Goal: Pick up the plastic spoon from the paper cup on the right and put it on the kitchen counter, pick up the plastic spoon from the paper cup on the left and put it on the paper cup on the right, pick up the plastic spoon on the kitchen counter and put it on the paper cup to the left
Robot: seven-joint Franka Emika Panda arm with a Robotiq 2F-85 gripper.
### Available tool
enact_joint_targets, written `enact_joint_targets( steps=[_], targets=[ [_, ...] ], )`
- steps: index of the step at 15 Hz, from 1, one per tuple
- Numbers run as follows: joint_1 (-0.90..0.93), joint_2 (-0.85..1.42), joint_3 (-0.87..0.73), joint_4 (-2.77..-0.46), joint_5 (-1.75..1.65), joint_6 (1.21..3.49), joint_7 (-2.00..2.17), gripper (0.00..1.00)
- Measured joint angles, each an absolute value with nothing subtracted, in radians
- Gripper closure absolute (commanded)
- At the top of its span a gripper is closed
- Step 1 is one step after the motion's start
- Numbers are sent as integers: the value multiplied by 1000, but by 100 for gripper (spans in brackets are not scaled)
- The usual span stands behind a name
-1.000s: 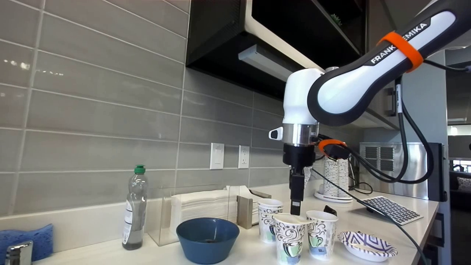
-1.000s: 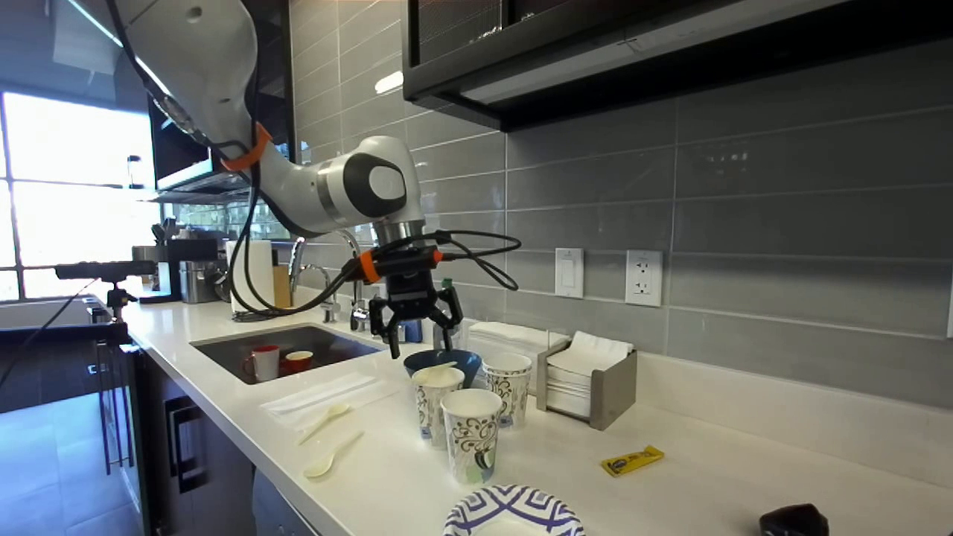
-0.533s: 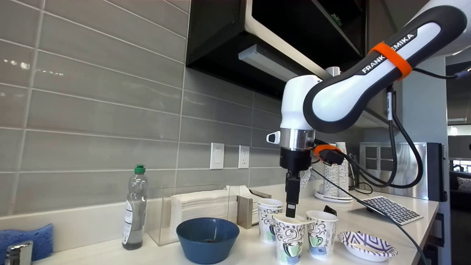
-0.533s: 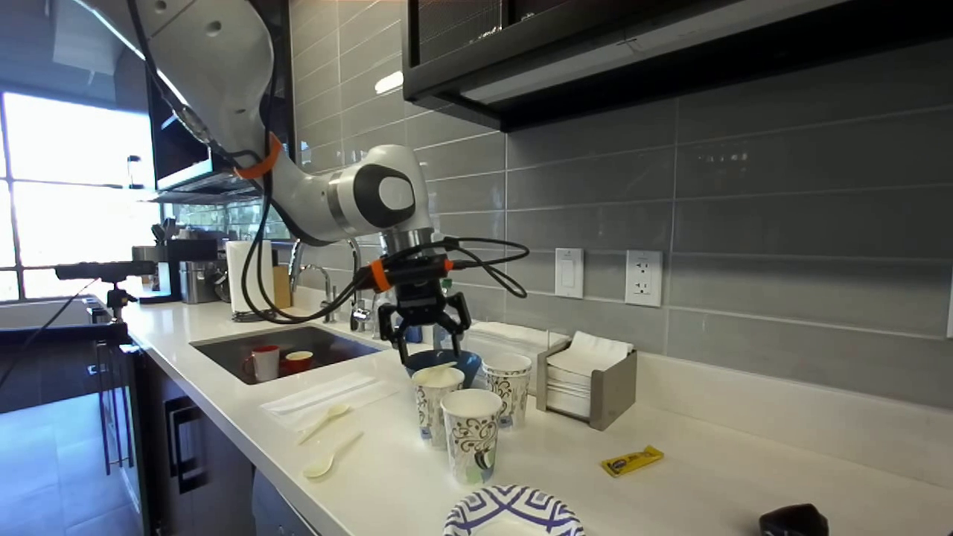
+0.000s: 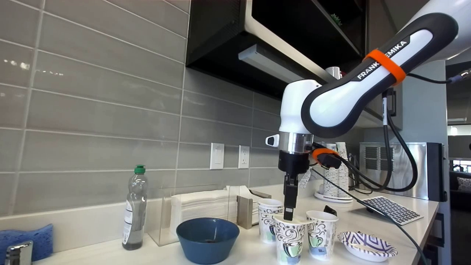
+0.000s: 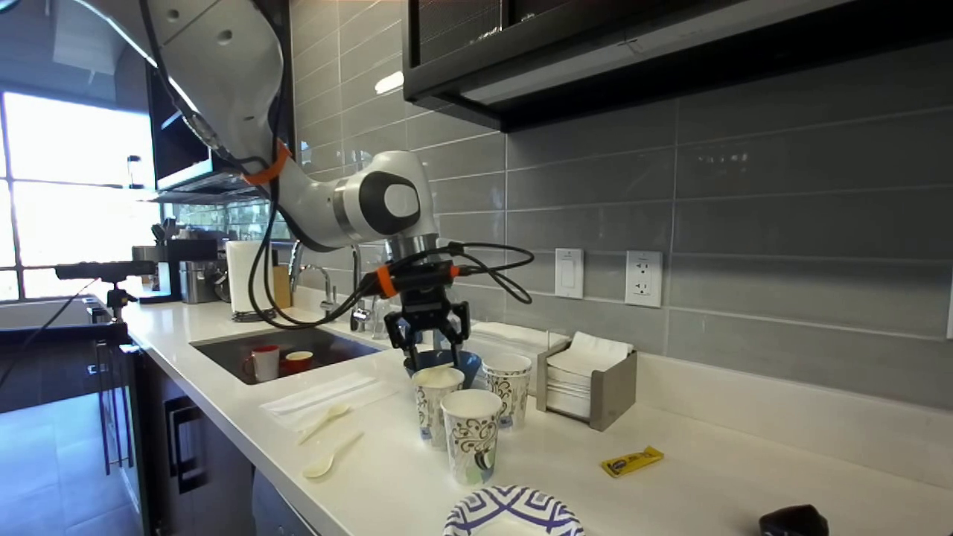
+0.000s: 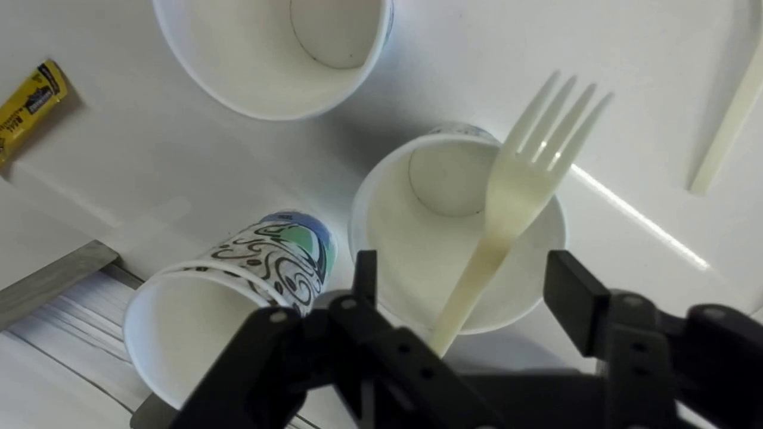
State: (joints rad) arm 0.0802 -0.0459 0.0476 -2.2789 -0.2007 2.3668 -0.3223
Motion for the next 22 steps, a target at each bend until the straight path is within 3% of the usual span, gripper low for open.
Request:
enact_joint_targets(
  steps=[1, 3, 5, 8, 22],
  targets=[
    [80, -44, 48, -2277, -201, 2367, -323, 47],
    [79, -41, 48, -2274, -201, 2367, -323, 53],
    [79, -40, 47, -2273, -201, 2367, -323, 76],
    [79, -39, 47, -2273, -201, 2367, -323, 100],
    [66, -97, 46, -2284, -204, 2364, -267, 97]
  ],
)
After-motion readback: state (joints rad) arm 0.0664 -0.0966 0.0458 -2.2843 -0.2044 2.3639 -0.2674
